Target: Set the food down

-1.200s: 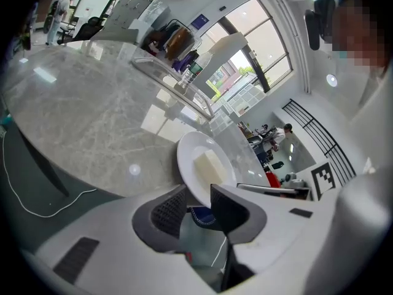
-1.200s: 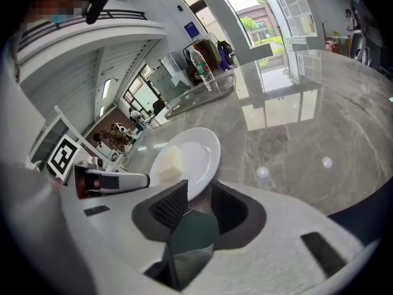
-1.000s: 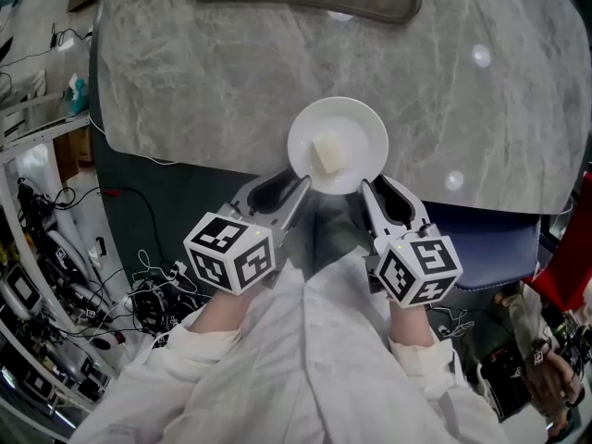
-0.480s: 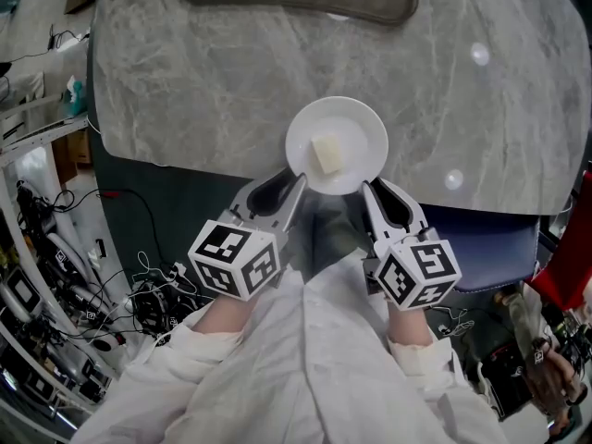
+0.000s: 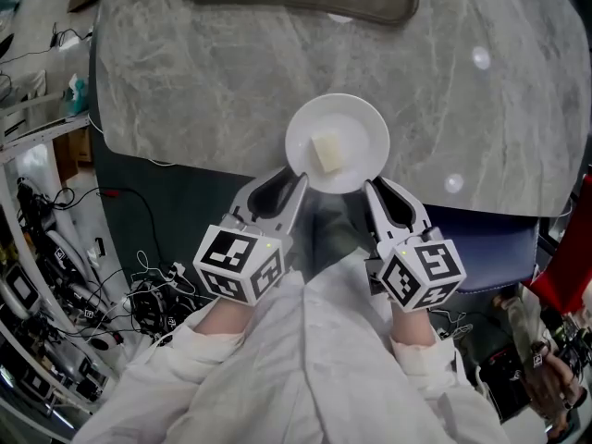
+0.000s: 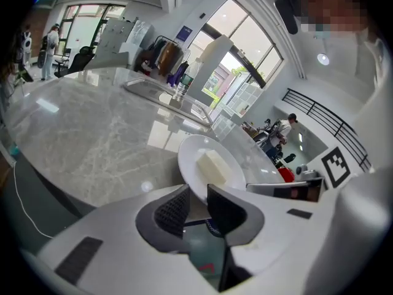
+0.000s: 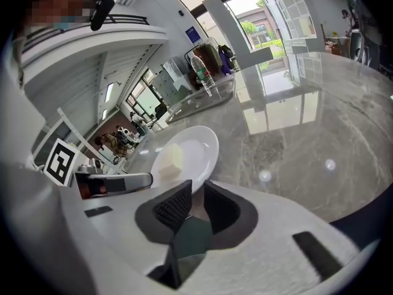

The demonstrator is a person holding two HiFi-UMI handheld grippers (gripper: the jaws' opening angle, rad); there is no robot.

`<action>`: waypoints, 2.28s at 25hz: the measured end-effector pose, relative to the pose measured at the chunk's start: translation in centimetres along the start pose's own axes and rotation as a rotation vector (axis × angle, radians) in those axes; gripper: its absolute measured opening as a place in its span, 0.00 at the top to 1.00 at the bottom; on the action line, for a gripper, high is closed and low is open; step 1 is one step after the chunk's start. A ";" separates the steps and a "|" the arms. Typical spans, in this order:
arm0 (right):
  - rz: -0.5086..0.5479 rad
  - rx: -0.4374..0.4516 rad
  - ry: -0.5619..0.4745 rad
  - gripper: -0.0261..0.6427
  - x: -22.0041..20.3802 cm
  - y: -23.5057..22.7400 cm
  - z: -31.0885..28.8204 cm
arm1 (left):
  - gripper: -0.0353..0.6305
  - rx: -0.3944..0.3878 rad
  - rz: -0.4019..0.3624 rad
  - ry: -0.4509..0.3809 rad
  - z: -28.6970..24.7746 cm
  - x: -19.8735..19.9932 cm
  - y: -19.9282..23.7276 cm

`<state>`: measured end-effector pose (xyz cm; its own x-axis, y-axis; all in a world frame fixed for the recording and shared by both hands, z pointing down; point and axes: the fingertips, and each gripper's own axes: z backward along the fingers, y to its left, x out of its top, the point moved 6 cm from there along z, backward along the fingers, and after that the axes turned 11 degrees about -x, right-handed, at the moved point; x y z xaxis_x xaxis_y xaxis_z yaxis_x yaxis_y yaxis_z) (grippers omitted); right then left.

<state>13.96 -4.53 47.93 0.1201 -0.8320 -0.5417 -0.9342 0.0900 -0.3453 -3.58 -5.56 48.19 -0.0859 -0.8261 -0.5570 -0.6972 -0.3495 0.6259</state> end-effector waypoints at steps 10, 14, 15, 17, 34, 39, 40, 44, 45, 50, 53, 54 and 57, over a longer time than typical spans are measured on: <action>0.023 0.038 -0.064 0.89 2.6 0.5 2.0 | 0.81 0.019 -0.058 -0.086 1.3 2.2 -2.2; 0.038 0.055 -0.089 0.89 3.8 0.6 2.9 | 0.81 0.033 -0.099 -0.117 2.0 3.2 -3.5; 0.043 0.059 -0.096 0.89 4.1 0.7 3.1 | 0.81 0.035 -0.106 -0.127 2.1 3.5 -3.8; 0.054 0.069 -0.108 0.89 4.7 0.8 3.4 | 0.81 0.038 -0.116 -0.146 2.4 4.0 -4.1; 0.140 0.103 -0.190 0.89 10.0 2.6 3.3 | 0.81 0.044 -0.184 -0.245 3.5 8.8 -4.3; 0.112 0.110 -0.207 0.89 12.2 3.0 1.8 | 0.81 0.020 -0.177 -0.244 2.9 11.1 -2.8; 0.103 0.110 -0.212 0.89 12.9 3.2 1.4 | 0.81 0.016 -0.180 -0.241 2.7 11.8 -2.4; 0.071 0.106 -0.212 0.89 15.3 3.9 -0.5 | 0.81 0.001 -0.198 -0.225 2.0 14.8 -0.6; 0.062 0.107 -0.211 0.89 15.9 4.0 -1.0 | 0.81 -0.003 -0.201 -0.221 1.9 15.6 -0.1; 0.042 0.112 -0.216 0.89 19.2 4.9 -3.9 | 0.81 -0.015 -0.206 -0.212 0.9 19.2 2.5; 0.027 0.115 -0.219 0.89 21.0 5.4 -5.6 | 0.81 -0.020 -0.205 -0.208 0.4 21.2 4.1; 0.026 0.113 -0.220 0.90 21.6 5.6 -6.2 | 0.81 -0.022 -0.207 -0.204 0.2 21.9 4.6; 0.019 0.110 -0.219 0.90 22.9 5.8 -7.9 | 0.81 -0.029 -0.209 -0.192 -0.6 23.6 6.1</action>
<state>8.64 -27.40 39.52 0.1841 -0.6923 -0.6977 -0.8961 0.1734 -0.4085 -9.43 -27.46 39.21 -0.0771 -0.6369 -0.7671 -0.6938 -0.5182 0.5000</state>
